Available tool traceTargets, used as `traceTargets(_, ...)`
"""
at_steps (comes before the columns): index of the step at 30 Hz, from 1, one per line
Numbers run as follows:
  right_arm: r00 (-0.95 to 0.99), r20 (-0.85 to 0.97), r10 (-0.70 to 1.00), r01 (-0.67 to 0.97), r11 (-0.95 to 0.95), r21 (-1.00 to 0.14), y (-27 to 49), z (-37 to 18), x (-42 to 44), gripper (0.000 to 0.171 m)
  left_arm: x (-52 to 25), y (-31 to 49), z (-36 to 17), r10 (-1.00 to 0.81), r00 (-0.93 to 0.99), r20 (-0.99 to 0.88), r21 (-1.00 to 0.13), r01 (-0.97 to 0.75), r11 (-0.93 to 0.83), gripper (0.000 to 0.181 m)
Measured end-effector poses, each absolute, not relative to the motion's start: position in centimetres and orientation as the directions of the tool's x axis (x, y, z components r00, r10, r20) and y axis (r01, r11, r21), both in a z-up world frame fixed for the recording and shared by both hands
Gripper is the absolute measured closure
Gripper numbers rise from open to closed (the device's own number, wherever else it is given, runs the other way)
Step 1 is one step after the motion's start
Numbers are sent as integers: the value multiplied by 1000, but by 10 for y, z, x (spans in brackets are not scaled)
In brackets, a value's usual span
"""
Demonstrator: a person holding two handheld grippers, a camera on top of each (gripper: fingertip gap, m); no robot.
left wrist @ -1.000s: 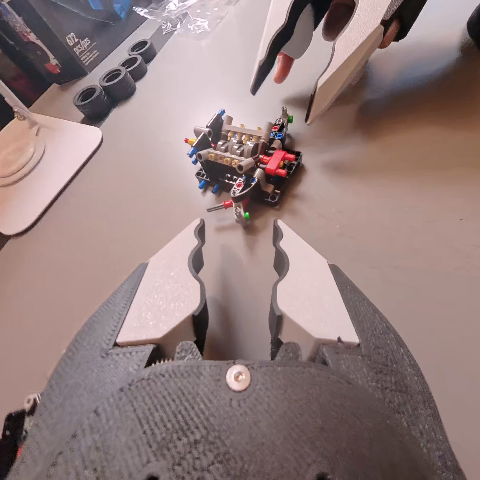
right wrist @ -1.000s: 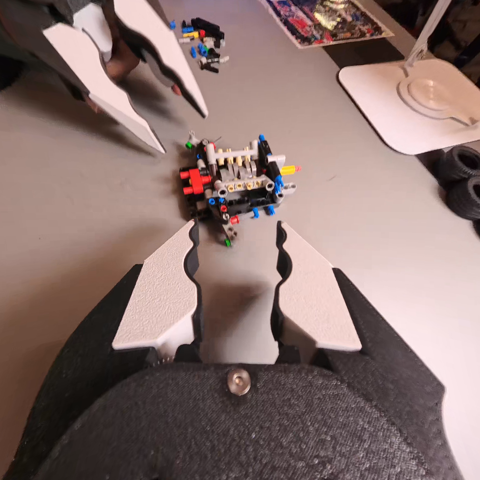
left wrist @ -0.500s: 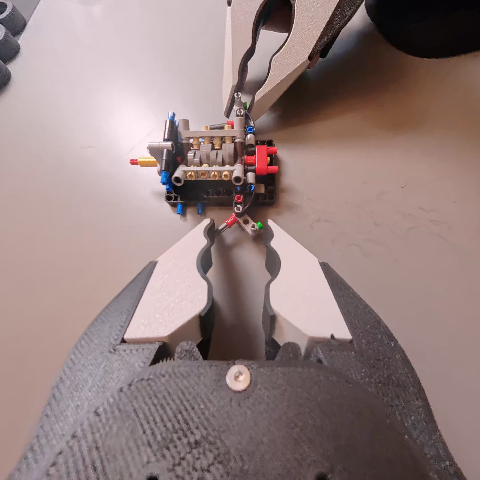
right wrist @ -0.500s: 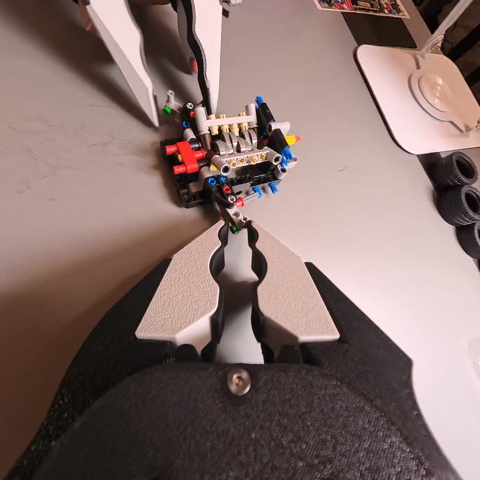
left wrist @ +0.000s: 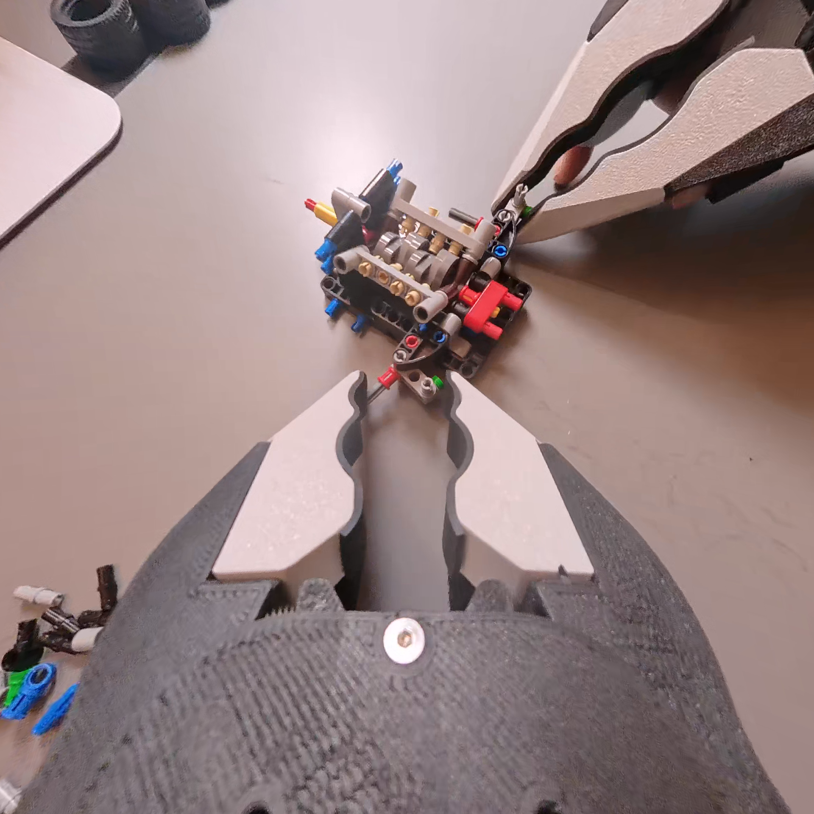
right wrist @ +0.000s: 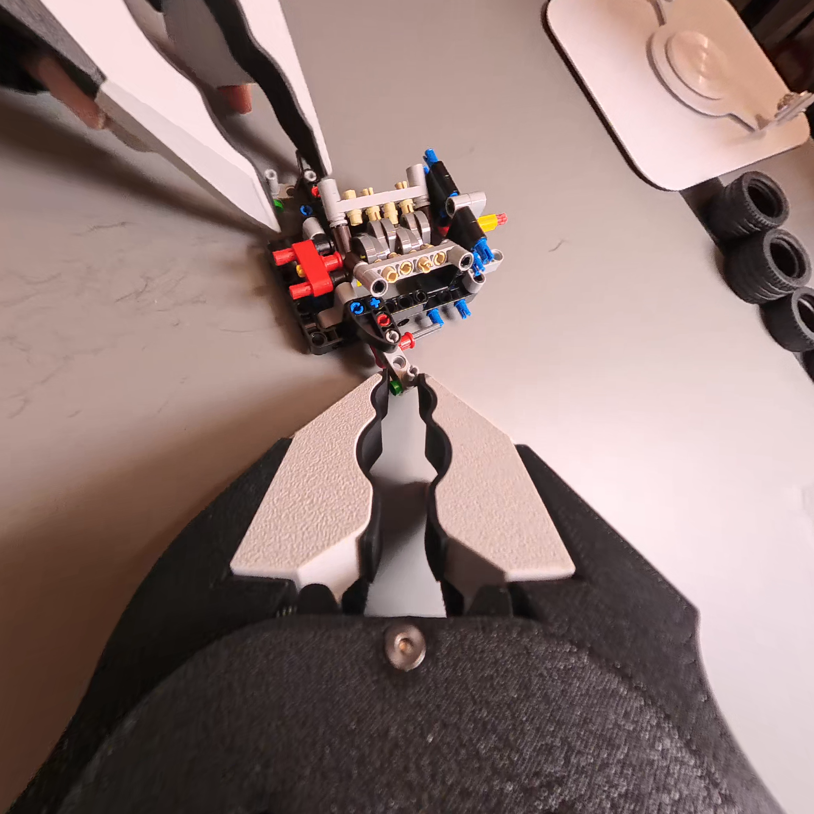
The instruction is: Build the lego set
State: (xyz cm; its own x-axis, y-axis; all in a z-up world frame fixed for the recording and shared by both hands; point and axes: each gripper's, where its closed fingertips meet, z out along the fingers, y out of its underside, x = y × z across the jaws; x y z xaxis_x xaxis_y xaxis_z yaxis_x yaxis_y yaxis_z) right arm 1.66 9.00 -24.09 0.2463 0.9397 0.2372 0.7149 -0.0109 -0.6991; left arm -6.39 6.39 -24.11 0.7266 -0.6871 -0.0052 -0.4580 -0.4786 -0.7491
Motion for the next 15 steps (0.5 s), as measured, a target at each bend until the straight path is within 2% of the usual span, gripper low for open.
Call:
traceTargets(5,330,235,914,716,-80,-694,95,-241,17,160,-61,65,-240,-663,745,-76,-758,-475,-447,151)
traceTargets(7,311,243,919,717,-59,-695,94,-241,16,159,-65,64,-239,-673,729,-124,-752,-512,-416,130)
traceTargets(9,299,247,922,709,-41,-704,96,-240,17,160,-73,61,-239,-676,728,-116,-747,-513,-424,124)
traceTargets(15,242,272,931,706,23,-708,94,-241,15,159,-76,52,-237,-756,655,4,-794,-458,-401,137)
